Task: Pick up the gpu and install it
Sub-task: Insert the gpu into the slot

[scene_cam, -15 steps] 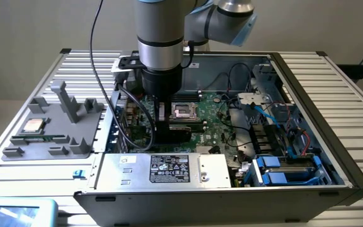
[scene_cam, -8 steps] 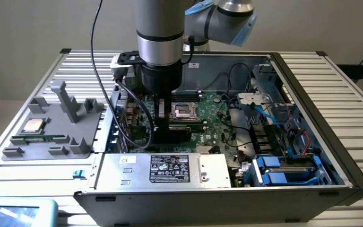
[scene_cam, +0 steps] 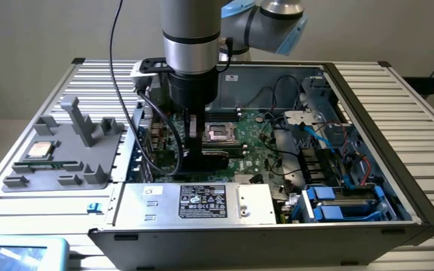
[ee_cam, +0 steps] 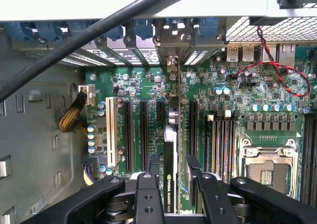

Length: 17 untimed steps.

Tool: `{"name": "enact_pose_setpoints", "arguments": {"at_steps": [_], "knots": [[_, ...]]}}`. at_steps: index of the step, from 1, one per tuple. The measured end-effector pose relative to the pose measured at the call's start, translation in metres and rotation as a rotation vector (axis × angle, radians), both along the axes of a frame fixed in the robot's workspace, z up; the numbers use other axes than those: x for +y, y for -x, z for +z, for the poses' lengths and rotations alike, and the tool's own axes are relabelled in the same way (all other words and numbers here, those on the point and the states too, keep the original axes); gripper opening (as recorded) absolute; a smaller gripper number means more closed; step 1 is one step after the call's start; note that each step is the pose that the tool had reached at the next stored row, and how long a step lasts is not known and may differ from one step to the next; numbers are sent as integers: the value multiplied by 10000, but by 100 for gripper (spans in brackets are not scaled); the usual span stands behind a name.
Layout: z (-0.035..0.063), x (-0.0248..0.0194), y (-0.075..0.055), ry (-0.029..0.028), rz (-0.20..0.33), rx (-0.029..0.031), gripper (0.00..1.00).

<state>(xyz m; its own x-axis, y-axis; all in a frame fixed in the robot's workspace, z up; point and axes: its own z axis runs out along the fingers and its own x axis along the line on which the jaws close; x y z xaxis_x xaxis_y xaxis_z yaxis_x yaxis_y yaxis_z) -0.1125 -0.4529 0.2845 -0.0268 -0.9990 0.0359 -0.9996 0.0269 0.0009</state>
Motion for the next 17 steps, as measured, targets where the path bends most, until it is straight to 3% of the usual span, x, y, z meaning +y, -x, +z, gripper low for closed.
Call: {"name": "enact_pose_setpoints", "arguments": {"at_steps": [3, 4, 5, 7, 17], "knots": [[20, 0, 0, 0, 0, 1, 31], [22, 0, 0, -2, 0, -1, 25], [22, 0, 0, -4, 1, -2, 25], [24, 0, 0, -2, 0, -1, 12], [25, 0, 0, 0, 0, 1, 9]]}}
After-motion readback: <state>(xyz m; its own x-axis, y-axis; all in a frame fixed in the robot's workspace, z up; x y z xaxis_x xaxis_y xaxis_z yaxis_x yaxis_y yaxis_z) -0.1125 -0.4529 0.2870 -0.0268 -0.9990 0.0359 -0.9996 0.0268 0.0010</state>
